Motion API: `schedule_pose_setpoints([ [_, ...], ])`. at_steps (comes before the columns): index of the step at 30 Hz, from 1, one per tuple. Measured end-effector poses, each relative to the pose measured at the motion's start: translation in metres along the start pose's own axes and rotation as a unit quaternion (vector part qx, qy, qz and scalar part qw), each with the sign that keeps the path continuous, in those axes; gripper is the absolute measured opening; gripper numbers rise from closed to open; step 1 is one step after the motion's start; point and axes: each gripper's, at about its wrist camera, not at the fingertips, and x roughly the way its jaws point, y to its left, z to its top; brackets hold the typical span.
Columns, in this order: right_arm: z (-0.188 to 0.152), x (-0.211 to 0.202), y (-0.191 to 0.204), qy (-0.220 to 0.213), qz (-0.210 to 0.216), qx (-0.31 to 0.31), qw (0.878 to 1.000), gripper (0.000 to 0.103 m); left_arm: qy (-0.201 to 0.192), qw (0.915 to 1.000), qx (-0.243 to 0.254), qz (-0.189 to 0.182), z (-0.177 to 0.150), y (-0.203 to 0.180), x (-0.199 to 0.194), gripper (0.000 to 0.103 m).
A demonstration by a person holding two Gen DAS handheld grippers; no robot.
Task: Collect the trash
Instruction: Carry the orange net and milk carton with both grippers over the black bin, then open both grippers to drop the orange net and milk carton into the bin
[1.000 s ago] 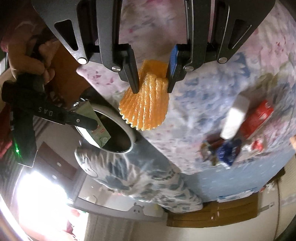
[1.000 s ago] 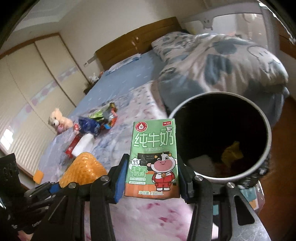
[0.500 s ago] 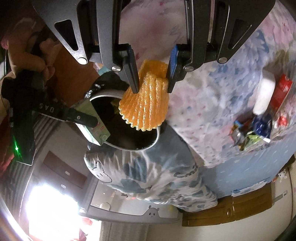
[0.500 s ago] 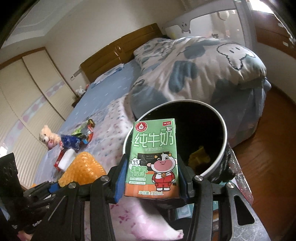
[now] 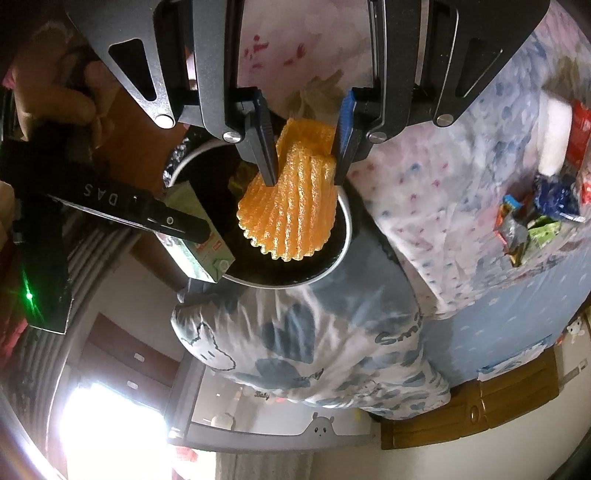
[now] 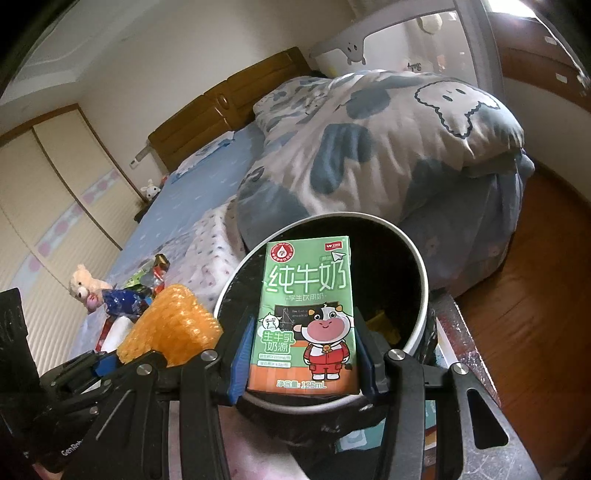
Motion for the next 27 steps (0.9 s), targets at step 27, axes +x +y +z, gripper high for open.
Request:
schedule_pose_setpoints([
  [27,0.018,0.028,-0.013,0.017,-0.011,0.005,1.0,0.051,0.014,0.9999,-0.008,0.006,0.018,-0.001,0.027,0.042],
])
